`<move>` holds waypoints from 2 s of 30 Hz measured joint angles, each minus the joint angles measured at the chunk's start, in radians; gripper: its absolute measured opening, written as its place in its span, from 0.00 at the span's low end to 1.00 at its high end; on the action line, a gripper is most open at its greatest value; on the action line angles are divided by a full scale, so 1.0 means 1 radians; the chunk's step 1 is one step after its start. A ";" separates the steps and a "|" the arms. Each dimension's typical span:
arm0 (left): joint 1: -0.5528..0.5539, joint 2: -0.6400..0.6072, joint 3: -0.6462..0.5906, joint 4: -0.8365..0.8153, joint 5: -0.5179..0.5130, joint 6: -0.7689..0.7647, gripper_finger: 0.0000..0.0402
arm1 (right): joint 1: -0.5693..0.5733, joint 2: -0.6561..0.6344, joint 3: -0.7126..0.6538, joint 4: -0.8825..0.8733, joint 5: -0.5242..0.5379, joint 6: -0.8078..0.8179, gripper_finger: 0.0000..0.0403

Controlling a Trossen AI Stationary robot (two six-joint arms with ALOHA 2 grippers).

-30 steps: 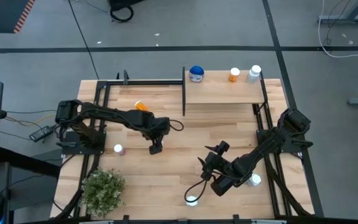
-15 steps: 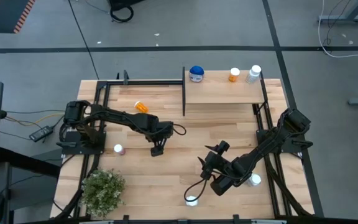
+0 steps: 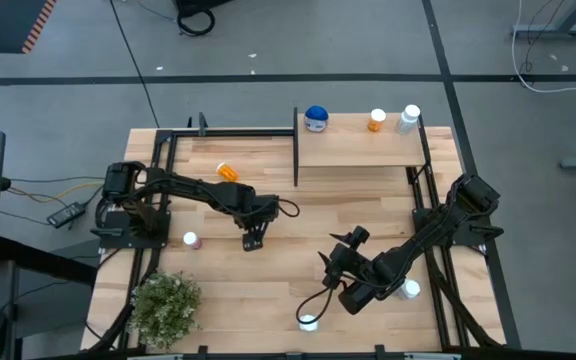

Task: Pick and place medicine bottles onto shelf by color
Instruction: Put the bottom orange pill bottle on the shelf

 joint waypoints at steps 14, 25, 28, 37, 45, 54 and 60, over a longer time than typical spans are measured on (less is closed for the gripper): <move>0.000 0.000 0.000 0.153 0.000 0.026 0.54 | 0.000 0.000 0.000 0.000 0.010 -0.001 0.72; 0.049 0.004 0.042 0.218 0.000 0.069 0.52 | -0.013 0.000 0.000 0.000 0.010 -0.004 0.72; 0.058 0.012 0.123 0.143 0.000 0.102 0.51 | -0.021 0.000 0.000 0.000 0.010 -0.007 0.72; 0.104 0.013 0.263 0.113 -0.027 0.172 0.55 | -0.021 0.000 0.000 -0.009 -0.033 0.005 0.72; 0.096 0.142 0.366 0.111 -0.009 0.216 0.52 | 0.000 0.000 0.000 -0.046 -0.068 0.076 0.72; 0.082 0.353 0.646 -0.051 -0.007 0.294 0.57 | 0.065 0.000 0.000 -0.138 -0.152 0.213 0.72; 0.085 0.420 0.742 -0.048 -0.007 0.329 0.53 | 0.125 0.000 0.000 -0.181 -0.200 0.315 0.72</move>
